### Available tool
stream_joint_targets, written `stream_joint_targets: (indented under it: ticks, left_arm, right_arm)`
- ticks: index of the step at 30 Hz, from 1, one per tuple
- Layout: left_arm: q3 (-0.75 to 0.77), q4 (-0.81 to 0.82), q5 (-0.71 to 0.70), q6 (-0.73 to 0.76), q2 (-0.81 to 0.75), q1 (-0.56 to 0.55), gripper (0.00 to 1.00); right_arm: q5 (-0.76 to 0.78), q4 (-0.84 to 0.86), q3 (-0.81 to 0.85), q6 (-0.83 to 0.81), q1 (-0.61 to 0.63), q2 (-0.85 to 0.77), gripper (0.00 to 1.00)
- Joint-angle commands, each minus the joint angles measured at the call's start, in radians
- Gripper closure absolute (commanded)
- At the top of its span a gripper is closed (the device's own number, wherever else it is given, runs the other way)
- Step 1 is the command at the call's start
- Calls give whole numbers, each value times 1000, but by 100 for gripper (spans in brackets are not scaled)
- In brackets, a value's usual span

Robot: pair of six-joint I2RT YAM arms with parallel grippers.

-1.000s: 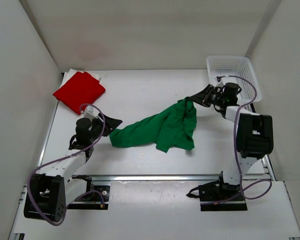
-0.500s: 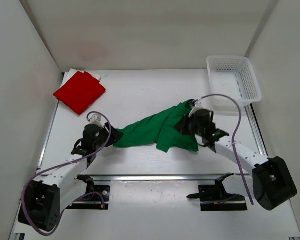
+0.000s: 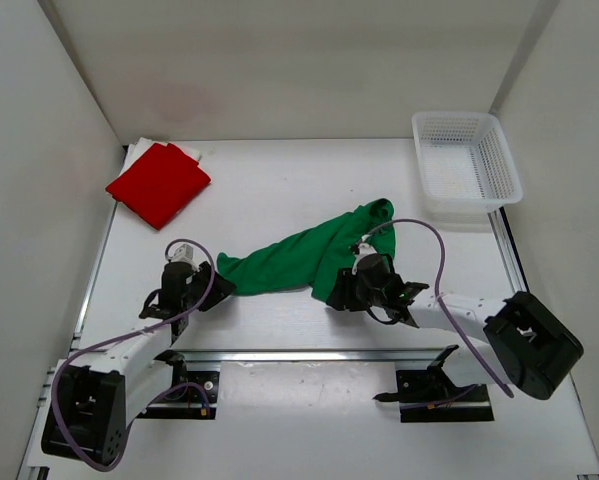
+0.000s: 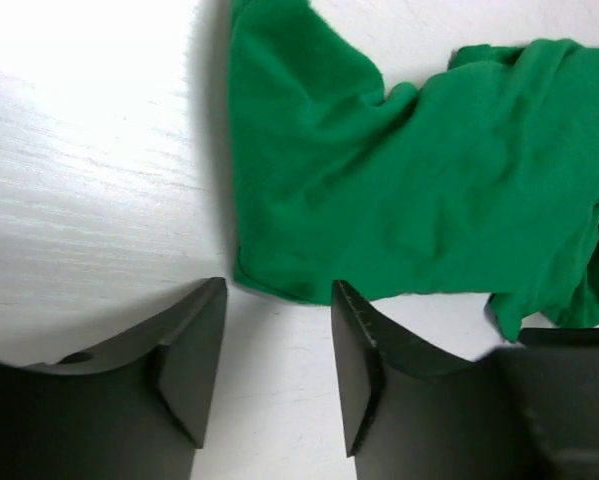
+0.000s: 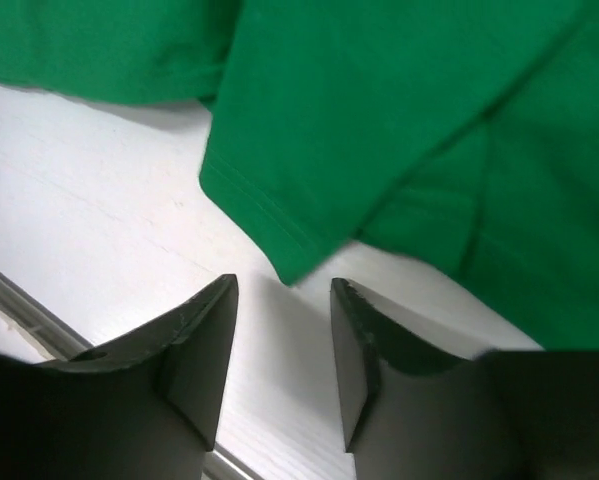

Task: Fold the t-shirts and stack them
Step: Flatten out the tshirt

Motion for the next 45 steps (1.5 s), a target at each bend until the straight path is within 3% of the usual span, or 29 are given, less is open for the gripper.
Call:
stream_joint_targets:
  ticks: [1, 3, 5, 8, 10, 12, 17, 23, 25, 27, 30, 32, 33, 36, 40, 42, 45]
  left_arm:
    - [-7, 28, -11, -3, 16, -10, 45]
    - [-4, 51, -17, -3, 40, -25, 51]
    - [-2, 77, -32, -9, 76, -53, 60]
    - [30, 122, -22, -31, 126, -64, 77]
    - [68, 136, -15, -42, 142, -50, 93]
    - [137, 110, -8, -36, 140, -36, 100]
    - [430, -74, -41, 27, 100, -65, 100]
    - [576, -338, -138, 144, 10, -137, 99]
    - [559, -432, -164, 216, 2, -134, 93]
    - [503, -537, -167, 274, -1, -116, 80]
    - [463, -579, -167, 307, 28, -140, 68]
    - [478, -575, -199, 287, 40, -195, 62]
    - [470, -555, -174, 273, 47, -158, 54]
    - [394, -475, -63, 227, -8, -12, 45]
    - [259, -368, -28, 146, -82, 106, 52]
    - [203, -285, 67, 48, -73, 175, 59]
    - [80, -63, 135, -118, -27, 266, 51]
  right_arm:
    - [64, -31, 30, 10, 21, 71, 63]
    - [99, -72, 66, 1, 41, 121, 67]
    - [162, -103, 101, -19, 59, 138, 83]
    - [162, -110, 107, -19, 45, 134, 100]
    - [177, -107, 106, -34, 35, 74, 100]
    - [164, -109, 95, -42, 6, 4, 100]
    - [67, -170, 83, -100, -180, -253, 100]
    - [-28, -291, 44, -126, -315, -469, 100]
    - [-5, -296, 9, -108, -298, -495, 100]
    - [26, -319, -14, -83, -242, -534, 100]
    - [62, -330, -54, -54, -224, -564, 100]
    - [29, -337, -89, -51, -279, -587, 100]
    - [-5, -331, -92, -52, -292, -606, 100]
    - [-52, -339, -111, -60, -356, -639, 100]
    - [-45, -341, -132, -69, -343, -632, 100]
    - [-52, -322, -135, -60, -326, -611, 100]
    - [-62, -276, -138, -69, -298, -574, 100]
